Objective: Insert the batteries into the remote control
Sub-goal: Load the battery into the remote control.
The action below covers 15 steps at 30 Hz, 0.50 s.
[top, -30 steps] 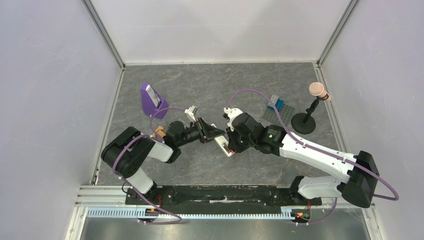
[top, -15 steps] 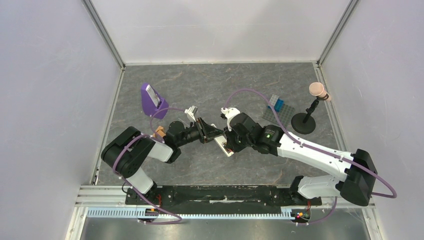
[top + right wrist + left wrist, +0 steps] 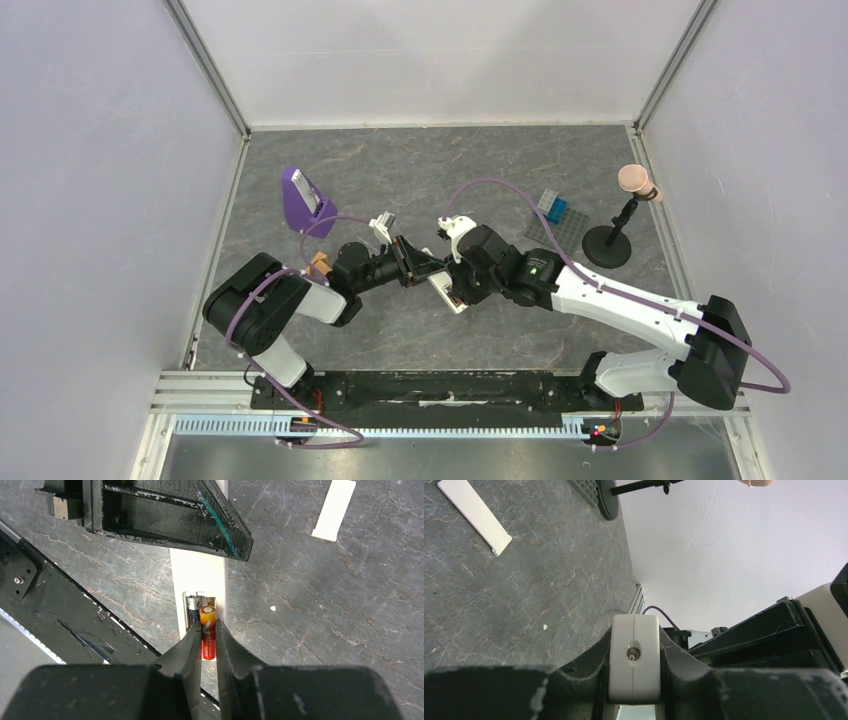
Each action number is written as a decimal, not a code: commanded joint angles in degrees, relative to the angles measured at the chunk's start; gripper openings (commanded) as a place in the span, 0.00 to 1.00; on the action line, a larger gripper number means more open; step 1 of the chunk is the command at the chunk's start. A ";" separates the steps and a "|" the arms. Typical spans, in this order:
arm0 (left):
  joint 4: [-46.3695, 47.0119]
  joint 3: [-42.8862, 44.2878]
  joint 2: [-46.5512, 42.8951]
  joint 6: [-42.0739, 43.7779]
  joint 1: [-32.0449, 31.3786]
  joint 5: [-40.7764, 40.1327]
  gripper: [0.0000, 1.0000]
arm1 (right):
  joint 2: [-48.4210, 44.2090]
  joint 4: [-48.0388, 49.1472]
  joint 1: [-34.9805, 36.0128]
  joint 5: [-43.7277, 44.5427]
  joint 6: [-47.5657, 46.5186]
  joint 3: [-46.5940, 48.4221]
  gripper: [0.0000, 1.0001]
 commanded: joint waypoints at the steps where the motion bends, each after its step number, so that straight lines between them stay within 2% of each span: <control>1: 5.89 0.79 -0.16 -2.92 -0.26 0.35 0.02 | 1.06 -2.50 0.29 -0.13 -1.42 1.63 0.17; 4: 5.95 0.76 -0.21 -2.92 -0.24 0.31 0.02 | 0.96 -2.86 0.26 0.10 -1.44 1.98 0.21; 15: 5.81 0.71 0.09 -2.79 -0.27 0.17 0.02 | -0.56 -2.97 0.31 0.14 0.52 4.59 0.26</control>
